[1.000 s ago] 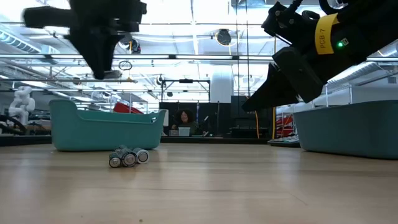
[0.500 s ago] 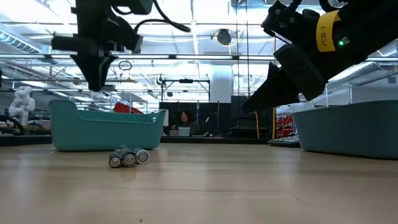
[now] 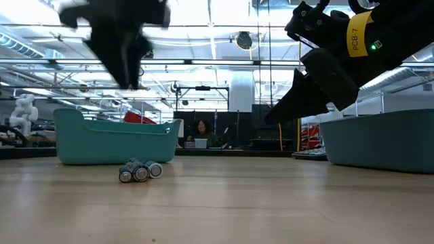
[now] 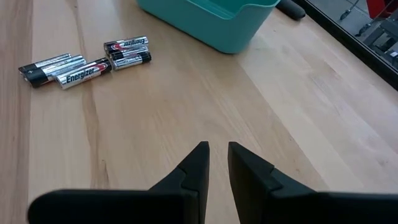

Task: Sort batteries
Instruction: Put the white battery into the green bin

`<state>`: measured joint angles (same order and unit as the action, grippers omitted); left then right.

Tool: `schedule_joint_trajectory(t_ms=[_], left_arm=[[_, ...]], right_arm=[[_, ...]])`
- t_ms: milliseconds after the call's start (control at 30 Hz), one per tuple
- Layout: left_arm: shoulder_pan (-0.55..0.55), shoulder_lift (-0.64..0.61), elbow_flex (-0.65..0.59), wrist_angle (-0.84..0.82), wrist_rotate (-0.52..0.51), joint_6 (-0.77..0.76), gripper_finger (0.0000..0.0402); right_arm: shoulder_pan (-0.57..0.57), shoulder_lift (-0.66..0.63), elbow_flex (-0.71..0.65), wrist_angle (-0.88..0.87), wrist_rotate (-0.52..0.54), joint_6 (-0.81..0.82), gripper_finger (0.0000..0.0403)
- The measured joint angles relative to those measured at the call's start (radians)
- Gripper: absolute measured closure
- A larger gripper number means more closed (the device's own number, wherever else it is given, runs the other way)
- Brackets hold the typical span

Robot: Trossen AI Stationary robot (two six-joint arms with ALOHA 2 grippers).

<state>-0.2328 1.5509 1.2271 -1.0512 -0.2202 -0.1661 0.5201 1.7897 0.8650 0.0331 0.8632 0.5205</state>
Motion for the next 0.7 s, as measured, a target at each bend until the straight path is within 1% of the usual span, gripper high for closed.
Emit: schedule_joint_trajectory(t_ms=[67,133,267,367,533,633,700], left_arm=[[-0.043,0.000,0.003,0.114,0.047,0.079,0.0195],[-0.079,0.018,0.003,0.211,0.061,0.137,0.0195],[-0.118,0.087,0.003,0.292,0.063,0.149,0.0194],[-0.143,0.148,0.003,0.300,0.070,0.175,0.0199],[-0.183,0.224,0.007,0.293,0.090,0.256,0.0224],[-0.187,0.263,0.007,0.246,0.088,0.279,0.0239],[-0.187,0.288,0.007,0.207,0.068,0.287,0.0247]], right_arm=[[0.000,0.000,0.000,0.000,0.000,0.000,0.0353],[0.000,0.000,0.000,0.000,0.000,0.000,0.0353],[0.000,0.000,0.000,0.000,-0.001,0.000,0.0353],[0.000,0.000,0.000,0.000,-0.002,0.000,0.0353],[0.000,0.000,0.000,0.000,-0.002,0.000,0.0353],[0.000,0.000,0.000,0.000,-0.002,0.000,0.0353],[0.000,0.000,0.000,-0.001,-0.002,0.000,0.0353]])
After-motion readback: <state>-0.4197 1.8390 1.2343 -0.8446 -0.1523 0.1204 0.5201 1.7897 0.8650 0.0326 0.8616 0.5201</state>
